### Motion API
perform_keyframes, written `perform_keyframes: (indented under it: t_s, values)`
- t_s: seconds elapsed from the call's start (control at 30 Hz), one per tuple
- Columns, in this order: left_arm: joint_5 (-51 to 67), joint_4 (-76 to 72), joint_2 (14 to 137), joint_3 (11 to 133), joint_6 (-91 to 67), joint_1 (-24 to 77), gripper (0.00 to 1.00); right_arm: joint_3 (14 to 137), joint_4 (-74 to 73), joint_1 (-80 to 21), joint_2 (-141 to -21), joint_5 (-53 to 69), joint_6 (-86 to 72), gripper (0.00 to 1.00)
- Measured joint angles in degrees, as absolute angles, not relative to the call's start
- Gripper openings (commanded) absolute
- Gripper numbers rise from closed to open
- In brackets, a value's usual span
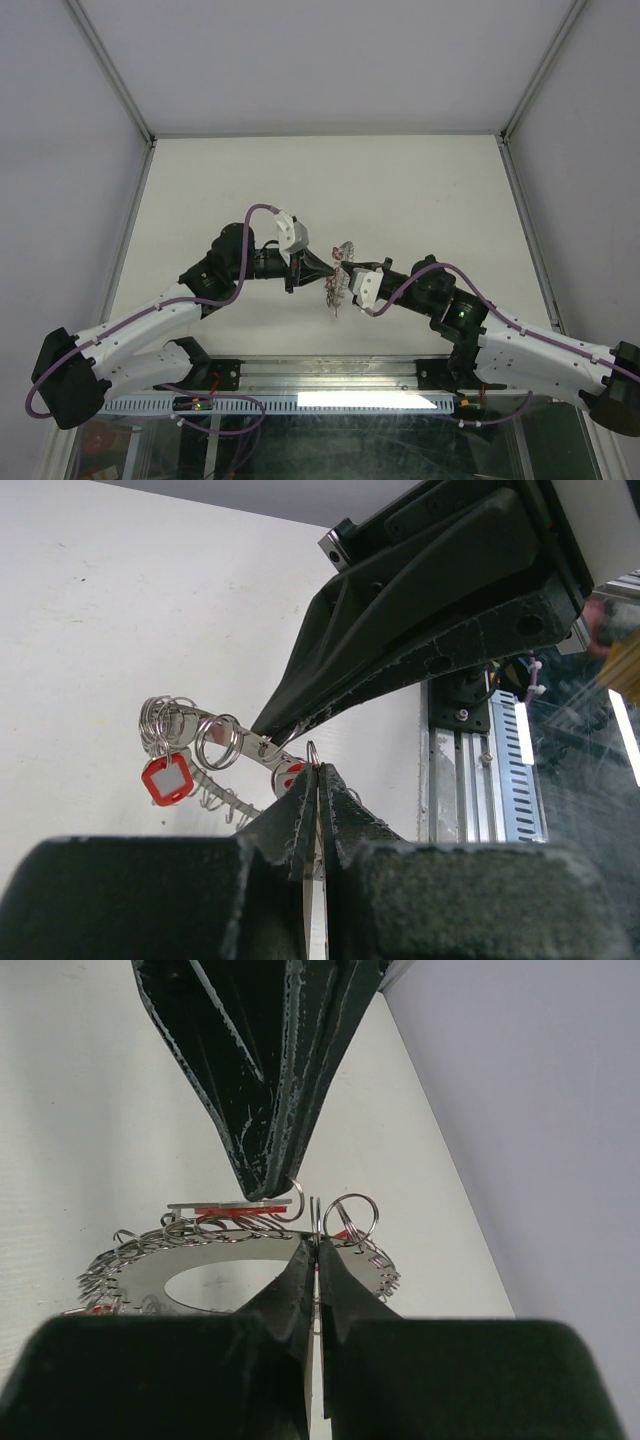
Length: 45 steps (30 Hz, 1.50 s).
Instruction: Put the keys on the keyring
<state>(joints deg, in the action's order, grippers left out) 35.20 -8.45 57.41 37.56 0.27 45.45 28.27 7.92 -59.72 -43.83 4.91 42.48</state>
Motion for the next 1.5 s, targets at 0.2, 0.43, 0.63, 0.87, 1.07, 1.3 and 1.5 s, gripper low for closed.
perform_keyframes:
  t_s: [0.2, 0.43, 0.63, 0.87, 1.07, 1.3, 1.5]
  values:
    - [34.35, -9.17, 57.32, 37.54, -0.49, 45.45, 0.0, 28.27, 7.92, -59.75, -43.81, 5.15, 42.48, 0.0]
    - [33.21, -9.17, 57.36, 37.54, -0.62, 45.45, 0.0, 28.27, 7.92, -59.79, -43.79, 5.39, 42.44, 0.0]
    - [32.58, -9.17, 57.36, 37.54, -0.67, 45.45, 0.0, 28.27, 7.92, -59.79, -43.48, 5.63, 42.44, 0.0]
    - [31.33, -9.13, 57.36, 37.54, -0.73, 45.45, 0.0, 28.27, 7.9, -59.77, -43.16, 6.22, 42.44, 0.0]
    - [29.8, -9.06, 57.36, 37.54, -0.95, 45.45, 0.0, 28.27, 7.92, -59.77, -42.65, 6.42, 42.41, 0.0]
    - [27.9, -8.99, 57.34, 37.54, -1.13, 45.43, 0.0, 28.25, 7.92, -59.77, -41.98, 6.42, 42.41, 0.0]
    - [27.0, -8.97, 57.3, 37.54, -1.56, 45.41, 0.0, 28.25, 7.92, -59.77, -41.67, 6.46, 42.37, 0.0]
